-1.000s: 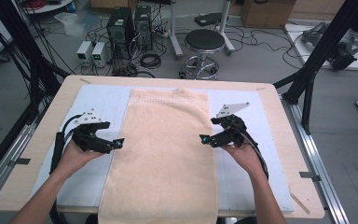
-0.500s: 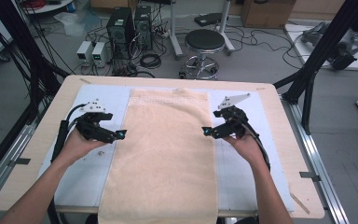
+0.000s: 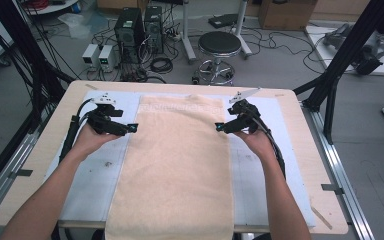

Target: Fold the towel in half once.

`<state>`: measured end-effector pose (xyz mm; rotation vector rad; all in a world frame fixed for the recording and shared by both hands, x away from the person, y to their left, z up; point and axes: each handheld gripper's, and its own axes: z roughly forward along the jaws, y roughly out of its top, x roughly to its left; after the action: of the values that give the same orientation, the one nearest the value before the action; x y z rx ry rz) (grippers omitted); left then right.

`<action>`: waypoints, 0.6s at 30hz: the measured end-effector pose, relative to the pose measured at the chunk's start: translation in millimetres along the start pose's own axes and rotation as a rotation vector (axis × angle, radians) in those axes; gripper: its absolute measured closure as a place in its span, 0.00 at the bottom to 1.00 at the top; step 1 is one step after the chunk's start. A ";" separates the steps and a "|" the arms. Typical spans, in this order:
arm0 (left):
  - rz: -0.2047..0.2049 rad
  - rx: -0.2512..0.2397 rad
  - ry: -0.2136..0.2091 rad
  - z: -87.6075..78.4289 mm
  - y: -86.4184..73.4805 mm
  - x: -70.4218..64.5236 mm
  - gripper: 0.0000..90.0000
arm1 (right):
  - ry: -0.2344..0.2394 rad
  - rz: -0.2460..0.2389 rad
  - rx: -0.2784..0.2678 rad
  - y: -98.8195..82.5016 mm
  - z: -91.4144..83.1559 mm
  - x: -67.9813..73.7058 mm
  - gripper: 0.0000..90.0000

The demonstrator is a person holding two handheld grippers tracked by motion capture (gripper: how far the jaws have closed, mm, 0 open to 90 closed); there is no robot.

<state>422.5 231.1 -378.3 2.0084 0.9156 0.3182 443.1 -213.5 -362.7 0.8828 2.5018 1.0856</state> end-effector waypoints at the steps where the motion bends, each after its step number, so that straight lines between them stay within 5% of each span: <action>1: 0.003 0.016 0.005 3.9 -1.1 -0.1 0.09 | -0.001 0.006 -0.003 -1.3 3.4 -1.6 0.19; 7: 0.047 0.073 0.034 25.2 -8.2 -1.7 0.12 | -0.028 0.009 0.005 -11.4 22.6 -5.4 0.20; 10: 0.071 0.106 0.066 34.7 -13.1 0.4 0.23 | -0.024 0.032 0.007 -20.4 29.7 -7.8 0.25; 13: 0.026 0.122 0.076 43.2 -18.1 4.7 0.24 | -0.032 0.060 0.039 -30.4 37.1 -11.4 0.25; 18: 0.009 0.147 0.074 52.9 -23.0 6.6 0.27 | -0.041 0.092 0.071 -39.4 45.6 -14.4 0.26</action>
<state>444.0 211.0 -428.3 2.1479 1.0021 0.3408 458.7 -217.8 -422.5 1.0391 2.5018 1.0016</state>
